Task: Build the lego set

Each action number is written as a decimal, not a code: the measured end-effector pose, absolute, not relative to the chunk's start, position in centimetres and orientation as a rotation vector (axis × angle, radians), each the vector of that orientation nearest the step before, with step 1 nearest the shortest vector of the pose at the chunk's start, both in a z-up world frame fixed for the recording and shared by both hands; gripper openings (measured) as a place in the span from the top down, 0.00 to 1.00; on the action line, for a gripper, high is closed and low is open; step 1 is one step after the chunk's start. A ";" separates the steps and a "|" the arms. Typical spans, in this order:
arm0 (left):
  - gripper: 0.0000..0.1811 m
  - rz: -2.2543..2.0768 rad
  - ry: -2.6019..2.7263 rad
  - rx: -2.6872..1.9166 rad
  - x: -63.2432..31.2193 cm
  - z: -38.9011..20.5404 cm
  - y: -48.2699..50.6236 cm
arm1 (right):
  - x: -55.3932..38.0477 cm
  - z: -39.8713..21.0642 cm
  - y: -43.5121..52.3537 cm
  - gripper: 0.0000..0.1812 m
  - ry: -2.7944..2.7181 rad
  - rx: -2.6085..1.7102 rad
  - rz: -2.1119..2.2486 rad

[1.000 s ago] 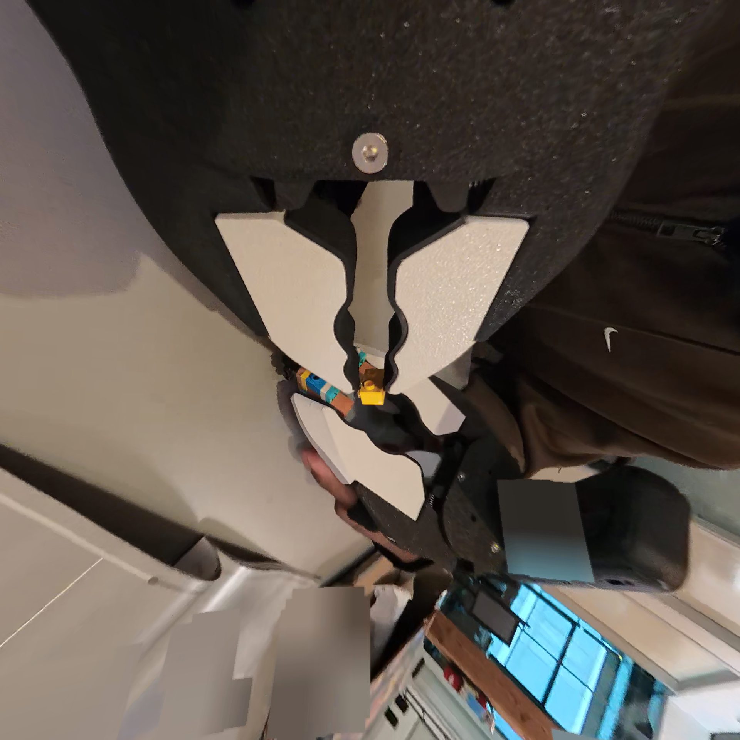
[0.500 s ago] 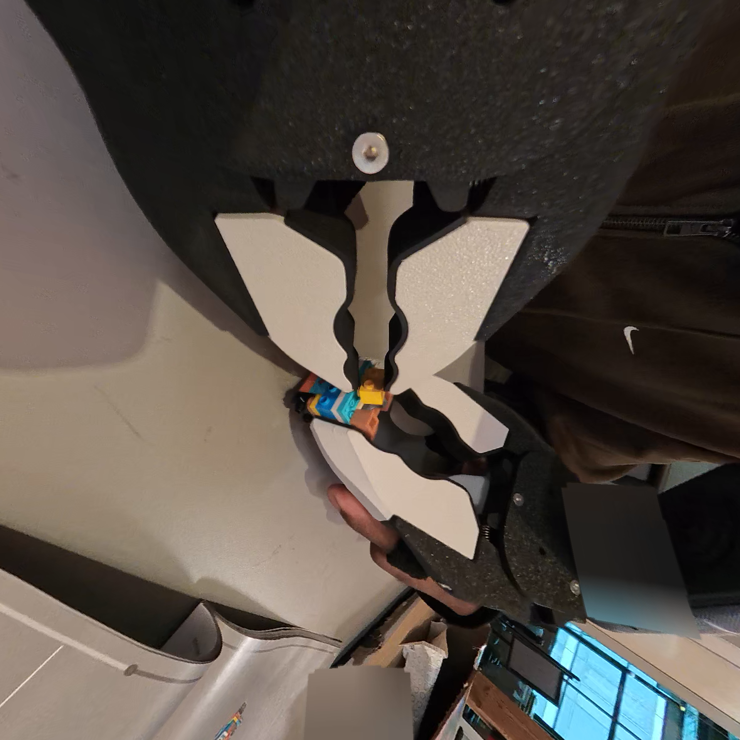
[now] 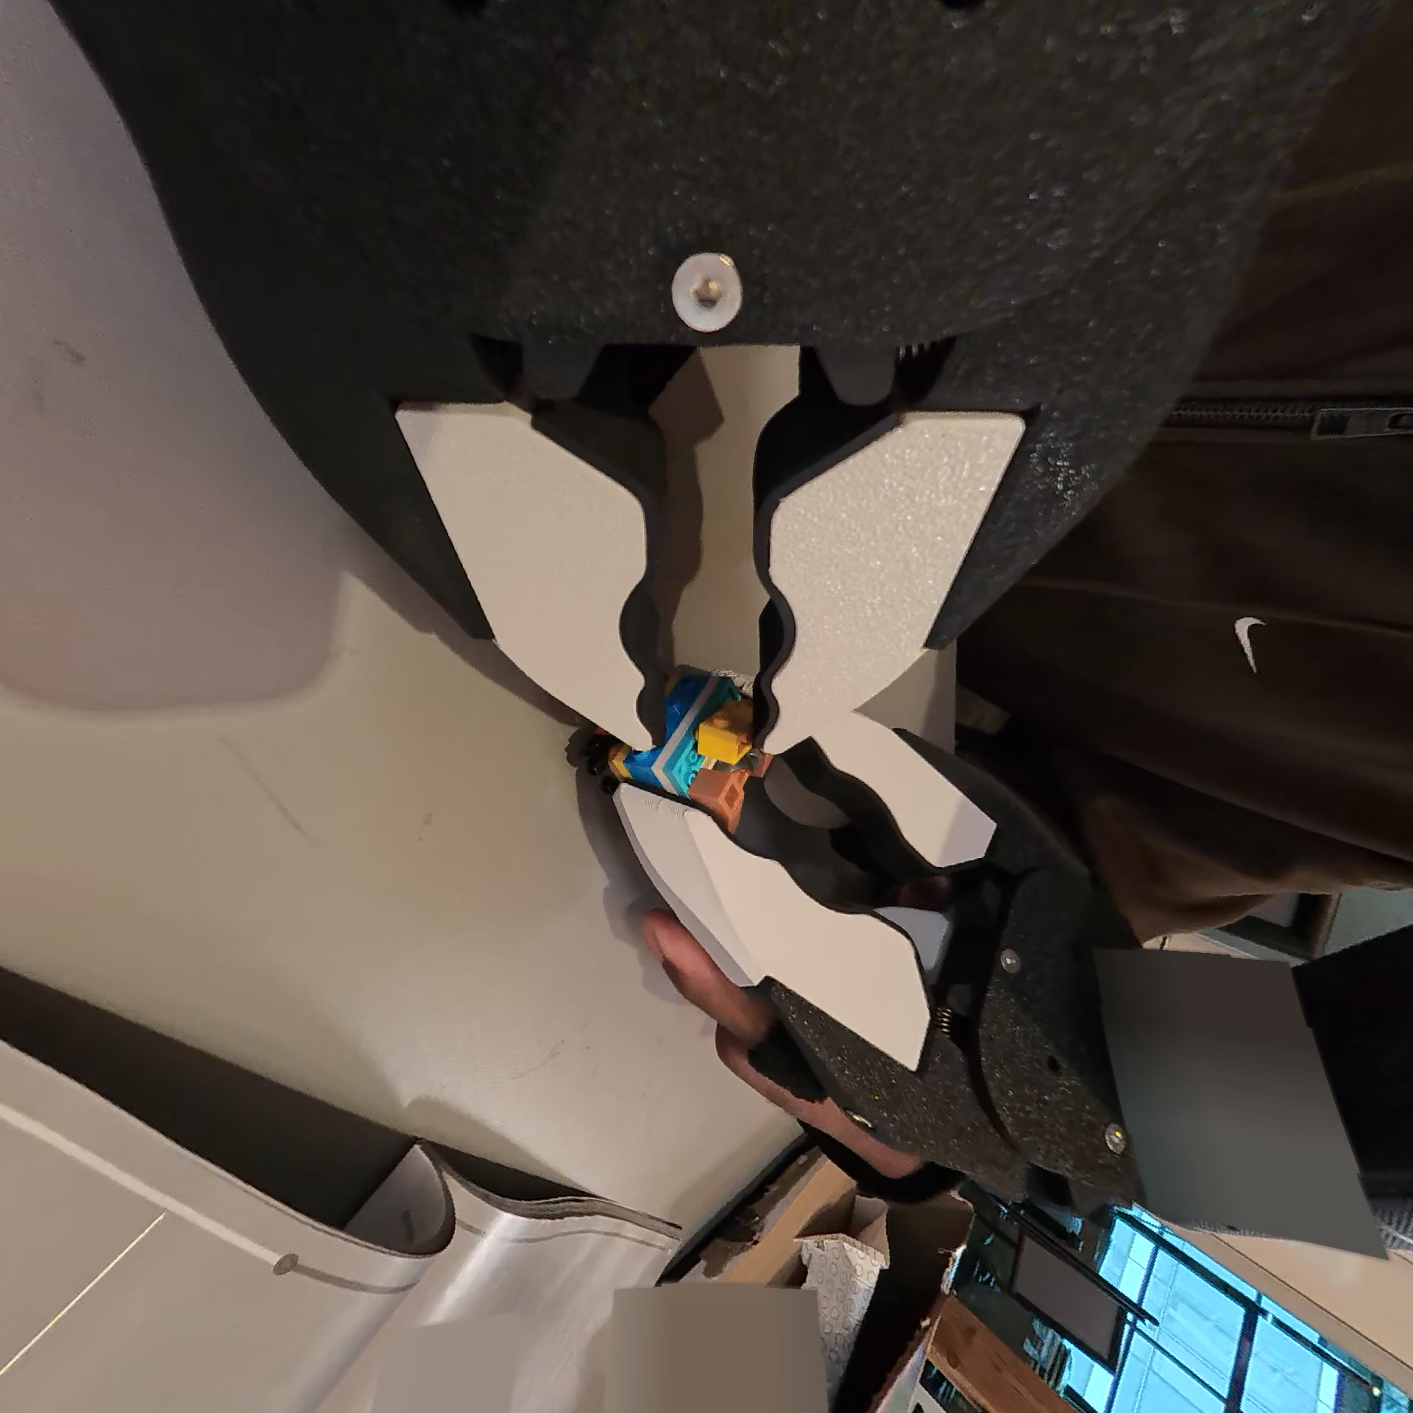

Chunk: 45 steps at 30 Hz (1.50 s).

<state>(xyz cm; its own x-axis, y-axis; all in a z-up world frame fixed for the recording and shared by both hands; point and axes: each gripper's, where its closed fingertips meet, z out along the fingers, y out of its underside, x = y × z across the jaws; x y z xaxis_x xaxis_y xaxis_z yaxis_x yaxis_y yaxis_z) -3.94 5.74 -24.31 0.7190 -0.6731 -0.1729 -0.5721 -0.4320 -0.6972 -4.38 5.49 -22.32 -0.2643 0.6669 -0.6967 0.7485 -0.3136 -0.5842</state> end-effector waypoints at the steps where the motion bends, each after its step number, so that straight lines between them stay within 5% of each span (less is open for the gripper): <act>1: 0.80 -0.170 0.940 -2.147 -3.9 -24.3 5.7 | -4.4 -22.3 5.5 0.88 1.796 1.856 -1.654; 45: 0.79 -0.420 0.959 -2.086 -3.2 -24.4 4.9 | -4.1 -22.1 5.0 0.87 1.861 1.789 -1.671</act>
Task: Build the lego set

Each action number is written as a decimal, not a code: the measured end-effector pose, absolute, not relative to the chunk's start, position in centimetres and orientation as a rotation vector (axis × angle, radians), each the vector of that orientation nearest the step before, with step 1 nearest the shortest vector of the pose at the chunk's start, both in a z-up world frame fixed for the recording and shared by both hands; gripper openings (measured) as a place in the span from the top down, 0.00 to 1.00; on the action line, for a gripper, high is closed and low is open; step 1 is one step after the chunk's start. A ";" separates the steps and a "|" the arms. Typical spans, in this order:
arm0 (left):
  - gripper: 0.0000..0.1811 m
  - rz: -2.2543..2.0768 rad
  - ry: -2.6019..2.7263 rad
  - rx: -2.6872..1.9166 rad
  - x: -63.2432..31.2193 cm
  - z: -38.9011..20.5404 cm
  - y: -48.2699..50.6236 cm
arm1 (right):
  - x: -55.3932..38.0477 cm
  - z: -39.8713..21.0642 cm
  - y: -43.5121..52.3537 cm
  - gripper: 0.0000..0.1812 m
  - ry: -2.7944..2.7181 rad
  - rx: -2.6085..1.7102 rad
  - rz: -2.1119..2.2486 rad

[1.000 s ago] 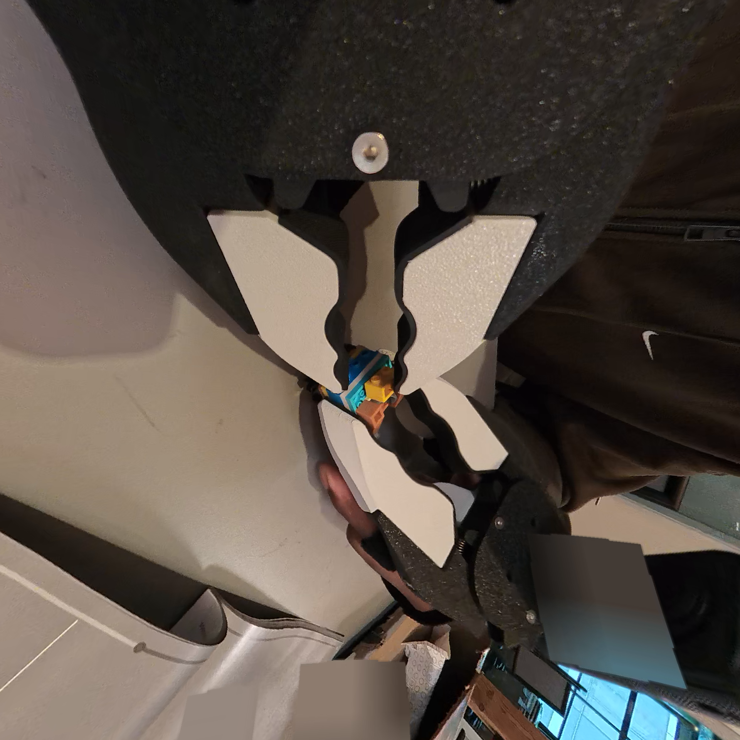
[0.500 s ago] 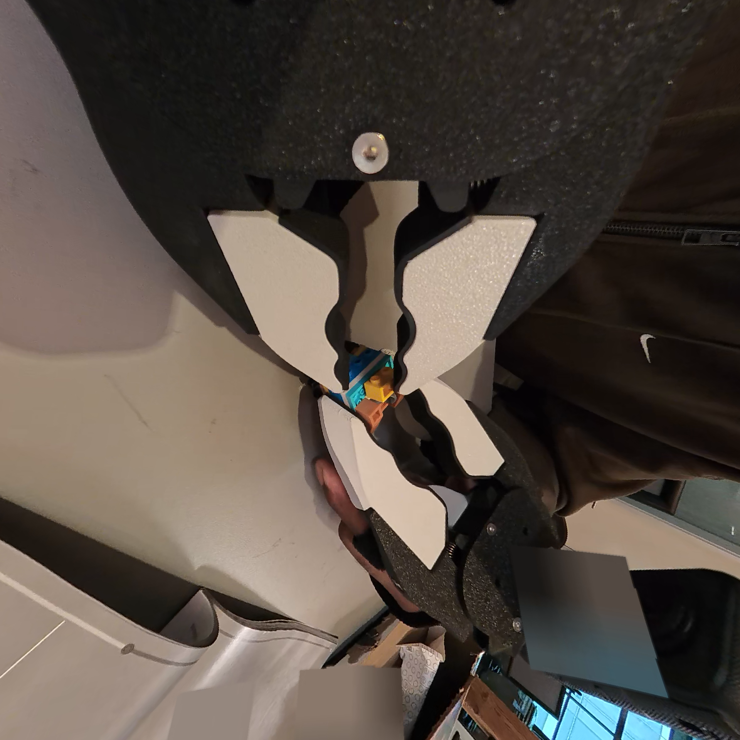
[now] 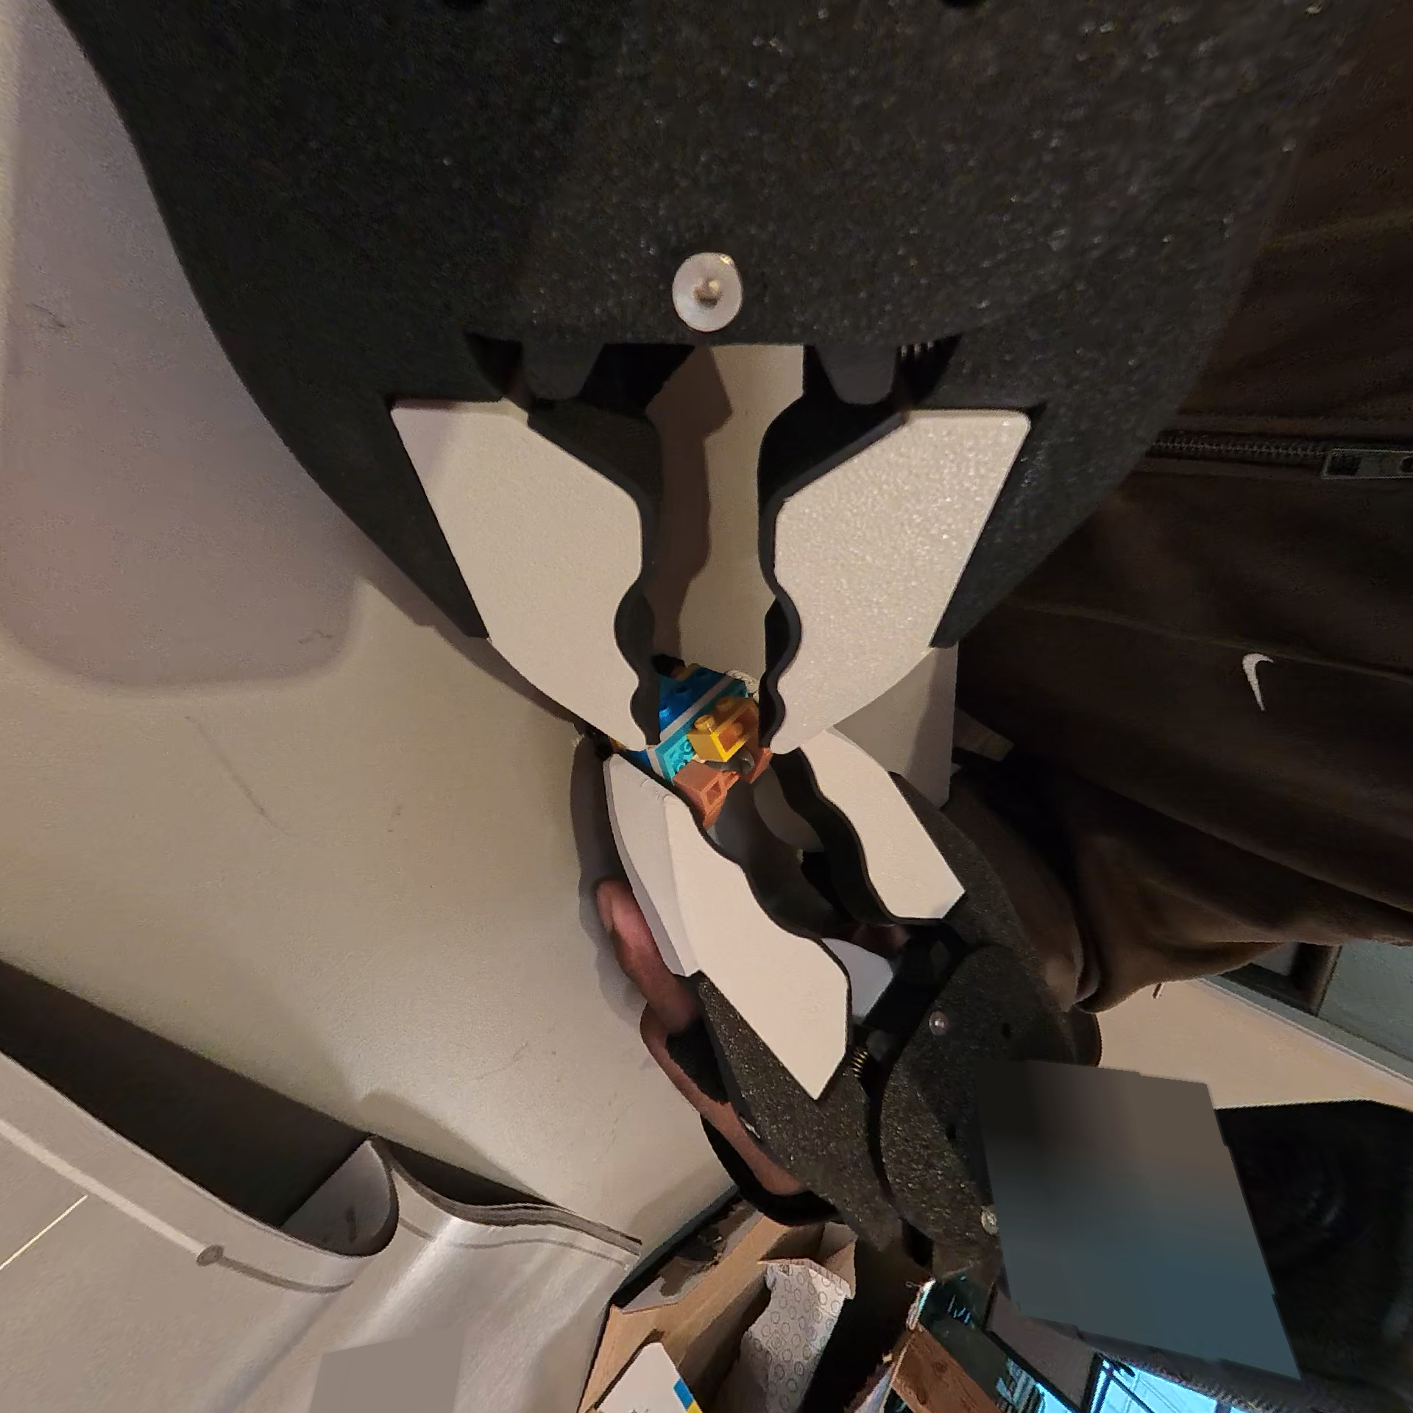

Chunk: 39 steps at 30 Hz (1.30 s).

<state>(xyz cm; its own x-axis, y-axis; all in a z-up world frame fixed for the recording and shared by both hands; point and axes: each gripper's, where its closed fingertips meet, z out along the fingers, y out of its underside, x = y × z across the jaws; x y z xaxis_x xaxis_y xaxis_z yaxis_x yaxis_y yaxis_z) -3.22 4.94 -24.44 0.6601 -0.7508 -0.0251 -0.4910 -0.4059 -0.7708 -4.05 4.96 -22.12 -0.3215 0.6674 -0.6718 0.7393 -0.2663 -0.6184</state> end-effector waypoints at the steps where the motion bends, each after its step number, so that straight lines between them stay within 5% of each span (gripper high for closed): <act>1: 0.79 -0.422 0.957 -2.085 -3.2 -24.4 4.9 | -4.1 -22.1 4.9 0.86 1.864 1.788 -1.673; 14: 0.80 -0.524 0.929 -2.056 -3.2 -23.7 4.6 | -3.8 -19.9 5.4 0.81 2.147 1.639 -1.828; 25: 0.80 -0.679 0.894 -2.038 -4.1 -21.9 3.6 | -2.8 -21.1 6.3 0.79 3.680 0.824 -1.561; 39: 0.80 -0.802 0.992 -1.980 -2.6 -20.7 1.9 | -3.1 -19.5 2.6 0.65 4.284 -0.028 -1.218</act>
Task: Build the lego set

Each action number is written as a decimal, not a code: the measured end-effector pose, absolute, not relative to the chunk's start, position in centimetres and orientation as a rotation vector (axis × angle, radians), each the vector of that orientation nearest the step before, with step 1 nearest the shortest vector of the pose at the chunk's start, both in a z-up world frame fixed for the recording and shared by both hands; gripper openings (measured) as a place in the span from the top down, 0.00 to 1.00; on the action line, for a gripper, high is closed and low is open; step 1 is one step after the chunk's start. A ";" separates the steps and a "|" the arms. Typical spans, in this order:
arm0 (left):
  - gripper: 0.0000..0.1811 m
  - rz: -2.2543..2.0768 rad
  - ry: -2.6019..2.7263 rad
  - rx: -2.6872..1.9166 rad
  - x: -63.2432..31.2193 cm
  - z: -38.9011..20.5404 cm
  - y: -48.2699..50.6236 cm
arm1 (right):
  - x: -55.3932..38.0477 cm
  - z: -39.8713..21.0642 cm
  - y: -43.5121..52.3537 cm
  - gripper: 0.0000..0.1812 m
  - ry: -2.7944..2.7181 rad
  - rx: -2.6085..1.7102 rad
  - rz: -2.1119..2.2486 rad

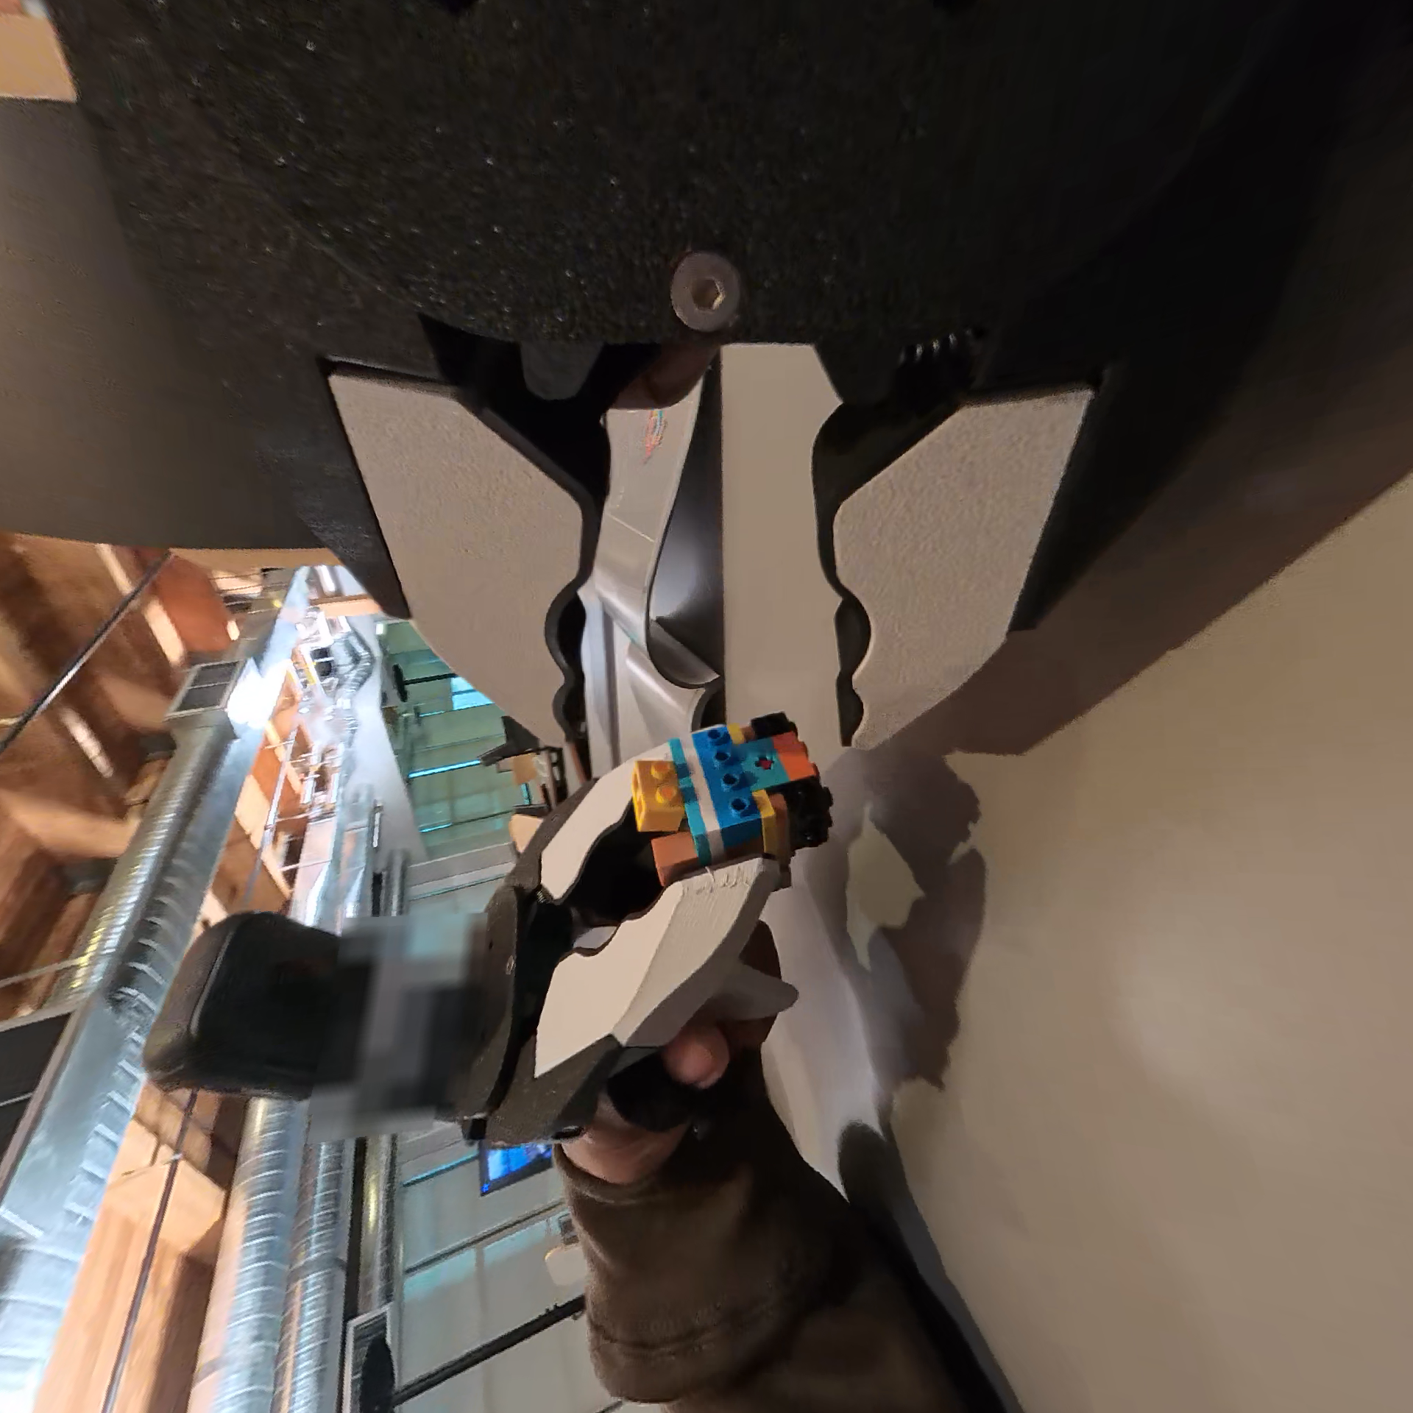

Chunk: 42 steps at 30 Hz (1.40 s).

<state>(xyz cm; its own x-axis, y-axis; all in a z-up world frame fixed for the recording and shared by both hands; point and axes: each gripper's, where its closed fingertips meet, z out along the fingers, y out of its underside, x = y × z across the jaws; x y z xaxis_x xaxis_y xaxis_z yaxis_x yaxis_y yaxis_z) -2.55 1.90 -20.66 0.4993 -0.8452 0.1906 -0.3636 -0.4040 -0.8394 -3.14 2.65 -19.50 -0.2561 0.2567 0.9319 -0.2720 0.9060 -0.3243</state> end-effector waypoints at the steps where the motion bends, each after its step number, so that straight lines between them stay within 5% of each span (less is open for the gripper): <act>1: 0.80 -0.807 0.996 -1.978 -2.4 -20.6 1.9 | -3.1 -19.4 2.5 0.64 -1.751 0.025 0.492; 42: 0.80 -0.947 0.997 -1.963 -1.0 -20.8 1.2 | -3.1 -20.5 0.4 0.73 -1.784 0.147 0.434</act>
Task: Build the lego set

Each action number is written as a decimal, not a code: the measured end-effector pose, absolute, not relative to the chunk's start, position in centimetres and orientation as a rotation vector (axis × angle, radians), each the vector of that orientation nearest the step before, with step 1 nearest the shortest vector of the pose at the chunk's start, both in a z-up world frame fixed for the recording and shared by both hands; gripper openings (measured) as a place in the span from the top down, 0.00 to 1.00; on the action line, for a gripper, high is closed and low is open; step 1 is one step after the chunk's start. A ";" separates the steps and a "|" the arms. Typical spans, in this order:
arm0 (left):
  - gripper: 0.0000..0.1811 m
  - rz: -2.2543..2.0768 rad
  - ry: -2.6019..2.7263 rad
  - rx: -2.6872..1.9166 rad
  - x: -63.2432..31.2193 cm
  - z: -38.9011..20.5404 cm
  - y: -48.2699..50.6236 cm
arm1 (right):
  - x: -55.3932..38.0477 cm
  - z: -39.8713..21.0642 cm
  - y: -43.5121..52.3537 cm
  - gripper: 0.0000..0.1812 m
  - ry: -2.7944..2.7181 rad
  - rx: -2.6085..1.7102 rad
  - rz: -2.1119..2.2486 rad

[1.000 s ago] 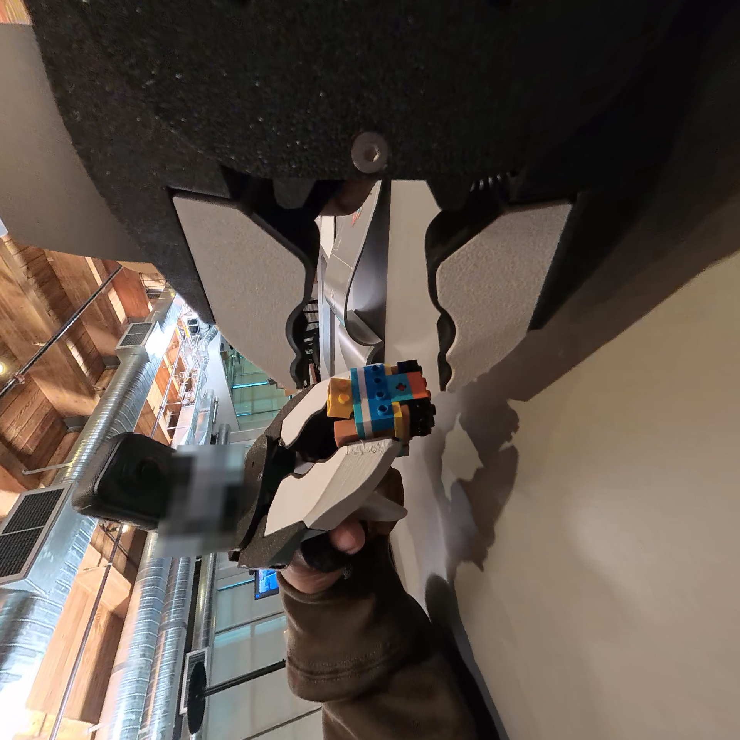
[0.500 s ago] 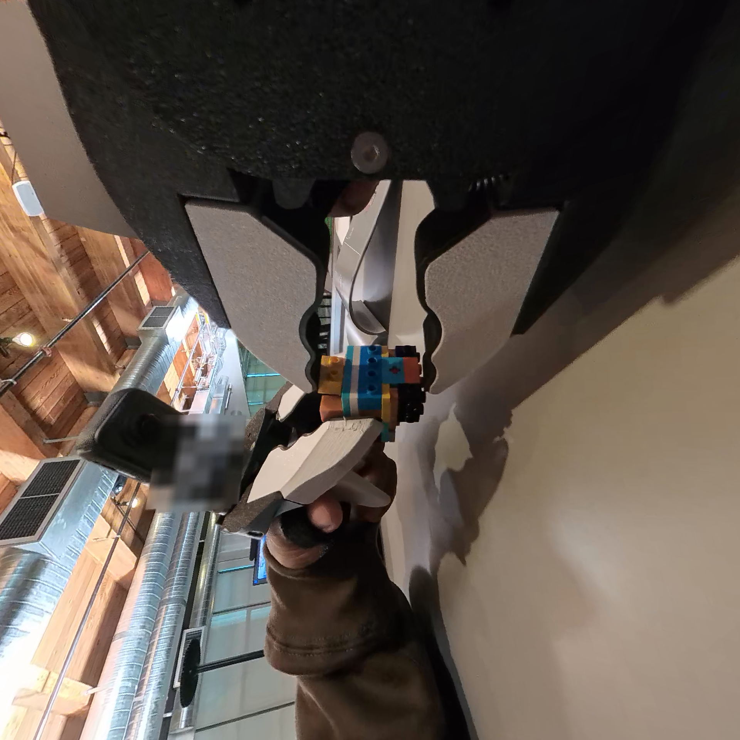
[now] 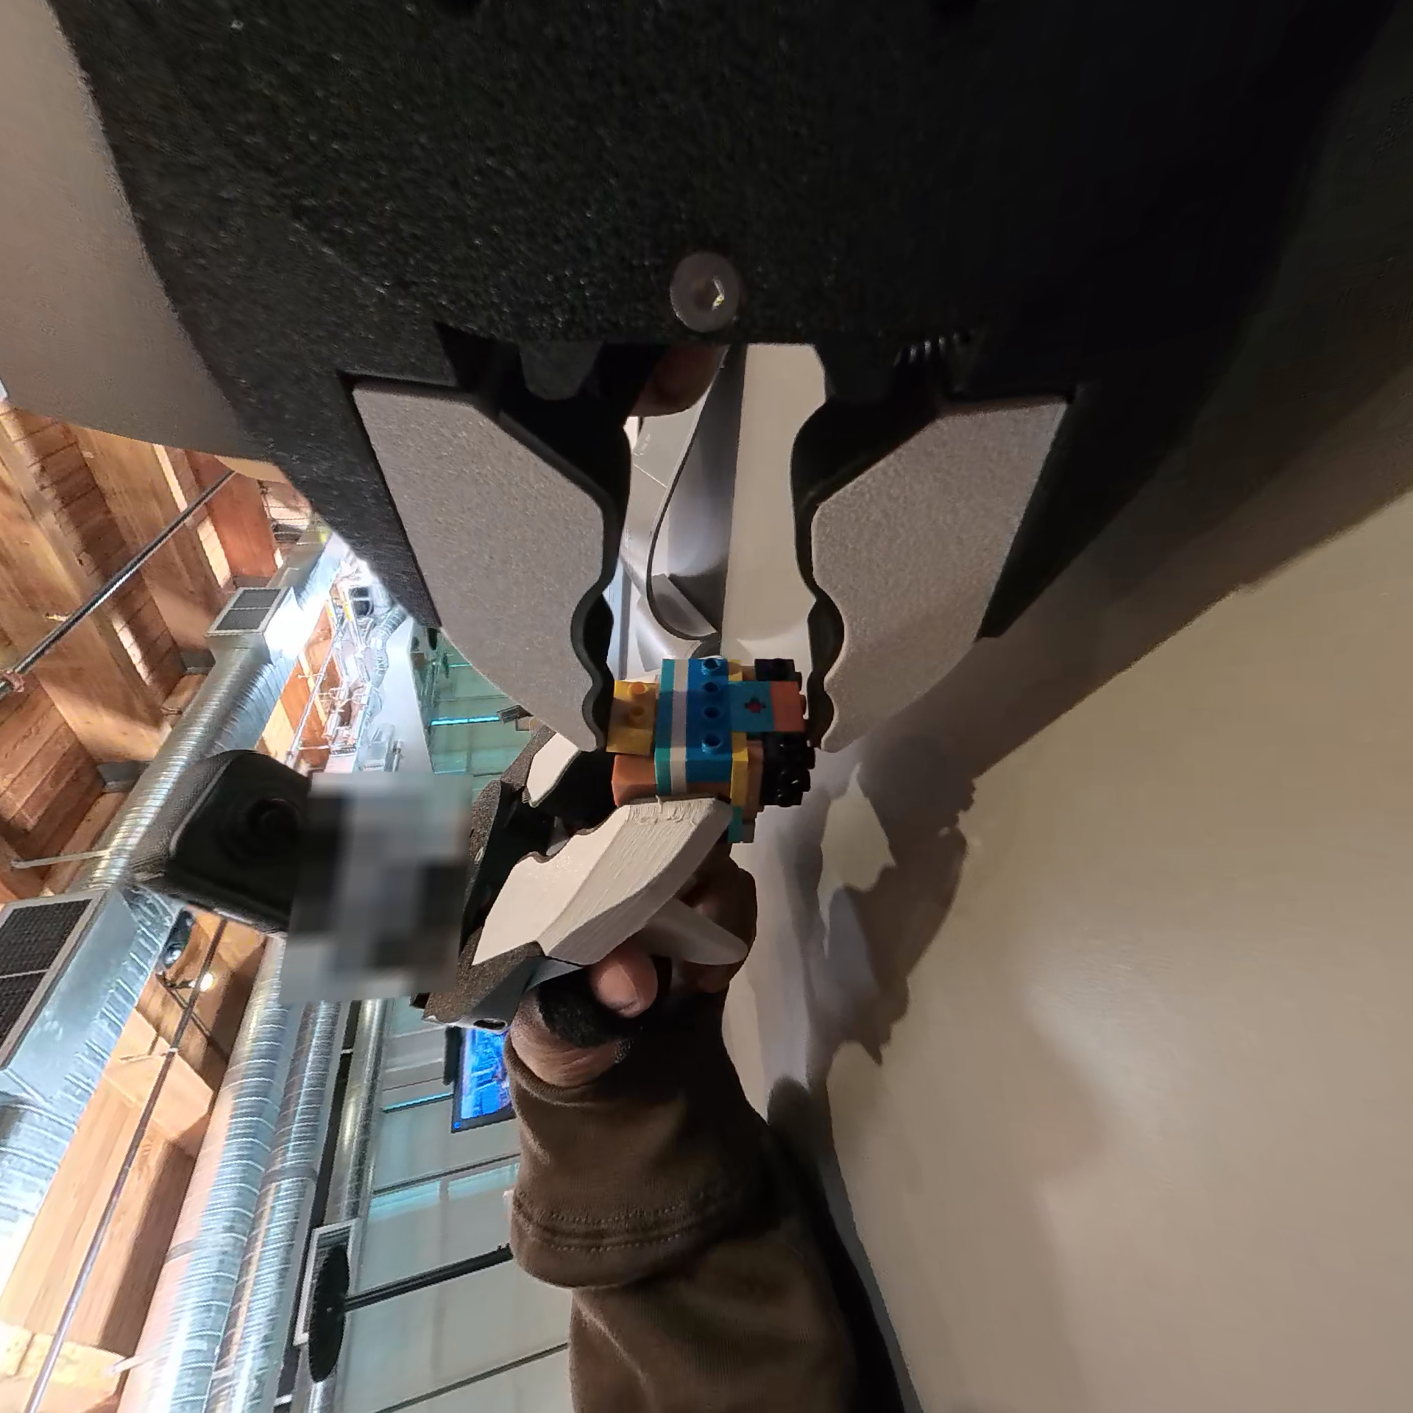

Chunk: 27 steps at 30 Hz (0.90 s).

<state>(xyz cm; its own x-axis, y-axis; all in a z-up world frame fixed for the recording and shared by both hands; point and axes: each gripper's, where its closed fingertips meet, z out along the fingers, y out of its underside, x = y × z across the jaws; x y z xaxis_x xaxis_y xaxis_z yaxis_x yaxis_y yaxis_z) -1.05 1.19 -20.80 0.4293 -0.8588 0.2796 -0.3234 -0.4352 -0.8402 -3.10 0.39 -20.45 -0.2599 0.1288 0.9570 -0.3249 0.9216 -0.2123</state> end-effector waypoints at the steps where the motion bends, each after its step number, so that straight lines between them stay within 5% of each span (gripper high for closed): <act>1: 0.80 -0.947 0.998 -1.966 -1.0 -20.8 1.2 | -3.1 -20.5 0.4 0.73 -1.790 0.145 0.437; 27: 0.80 -1.060 0.935 -2.014 0.1 -21.2 1.4 | -2.3 -21.4 0.3 0.74 -1.944 0.138 0.497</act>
<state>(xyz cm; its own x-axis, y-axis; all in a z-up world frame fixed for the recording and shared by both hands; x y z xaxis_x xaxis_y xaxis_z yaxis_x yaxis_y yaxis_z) 0.11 1.42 -21.23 0.4135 -0.8239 0.3876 -0.2816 -0.5206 -0.8060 -2.30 0.34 -21.40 -0.4193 0.1289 0.8986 -0.3181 0.9062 -0.2784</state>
